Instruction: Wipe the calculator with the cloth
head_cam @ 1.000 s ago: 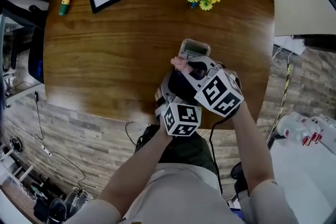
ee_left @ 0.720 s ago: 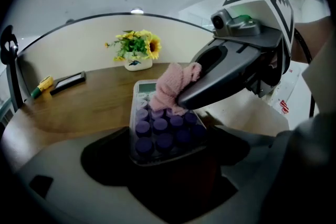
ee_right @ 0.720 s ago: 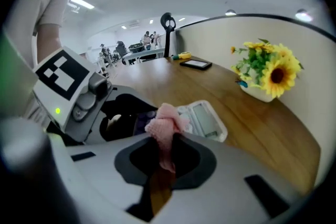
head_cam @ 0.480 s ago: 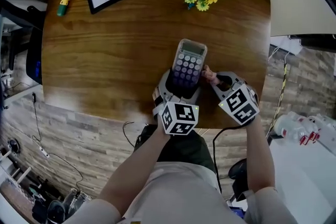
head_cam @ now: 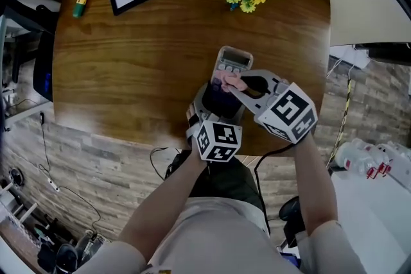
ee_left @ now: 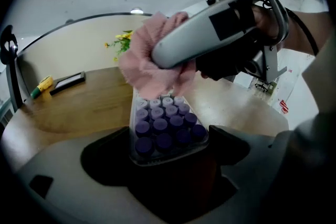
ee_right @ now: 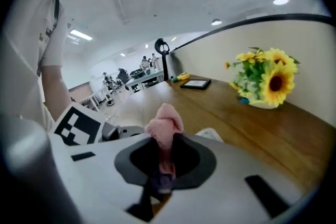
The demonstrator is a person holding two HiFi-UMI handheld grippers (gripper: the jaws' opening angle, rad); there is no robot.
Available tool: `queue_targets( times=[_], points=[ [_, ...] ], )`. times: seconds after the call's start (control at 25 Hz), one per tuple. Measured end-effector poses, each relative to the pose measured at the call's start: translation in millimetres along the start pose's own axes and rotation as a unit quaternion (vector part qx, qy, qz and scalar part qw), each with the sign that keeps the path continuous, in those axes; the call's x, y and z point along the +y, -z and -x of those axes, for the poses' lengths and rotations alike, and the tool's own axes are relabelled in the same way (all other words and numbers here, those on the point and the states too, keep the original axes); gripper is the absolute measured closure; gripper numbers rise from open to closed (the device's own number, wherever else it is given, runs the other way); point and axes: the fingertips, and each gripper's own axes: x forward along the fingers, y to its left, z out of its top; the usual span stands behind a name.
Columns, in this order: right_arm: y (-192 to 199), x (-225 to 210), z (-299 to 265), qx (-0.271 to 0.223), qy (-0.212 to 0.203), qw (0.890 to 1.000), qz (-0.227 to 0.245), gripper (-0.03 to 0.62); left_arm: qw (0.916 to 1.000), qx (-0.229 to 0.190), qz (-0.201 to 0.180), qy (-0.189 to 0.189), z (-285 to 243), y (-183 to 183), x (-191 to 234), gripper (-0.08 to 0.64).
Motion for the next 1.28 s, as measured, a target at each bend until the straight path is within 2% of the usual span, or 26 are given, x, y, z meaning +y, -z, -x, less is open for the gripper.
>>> queue_targets(
  times=[0.08,0.24,0.52,0.68,0.84,0.92,1.04,1.16,1.28],
  points=[
    [4.1,12.3,-19.4,0.011,-0.023,1.0,0.005,0.548,1.0,0.0,0.0,0.0,-0.1,0.0,-0.2,0.092],
    [35.9,23.2,-42.0,0.075,-0.039,0.996,0.025,0.548,1.0,-0.001,0.0,0.001,-0.9,-0.4,-1.0,0.092],
    [63.0,28.1,-21.8,0.137,-0.055,0.988,0.055,0.549,1.0,-0.001,-0.001,0.004,-1.0,0.9,-0.3,0.094],
    [84.3,17.4,-1.6,0.182,-0.044,0.981,0.058,0.549,1.0,0.001,0.0,0.002,-1.4,2.0,-0.2,0.092],
    [128.1,-4.3,30.3,0.251,0.005,0.966,0.054,0.548,1.0,0.002,0.002,0.003,-1.3,3.5,0.2,0.092],
    [134.1,-14.0,44.2,0.236,0.036,0.971,0.015,0.548,1.0,0.002,0.004,0.004,-2.1,3.2,0.4,0.094],
    [117.3,-22.5,62.5,0.169,0.087,0.98,-0.052,0.548,0.9996,0.002,0.008,0.026,-0.5,4.1,-3.5,0.094],
    [88.5,-28.8,80.7,0.111,0.135,0.982,-0.07,0.546,0.9983,0.021,-0.005,0.054,6.6,8.4,-7.2,0.094],
    [51.8,-32.0,101.5,0.058,0.171,0.981,-0.069,0.545,0.9975,0.018,-0.035,0.059,23.1,5.3,-2.2,0.094]
  ],
)
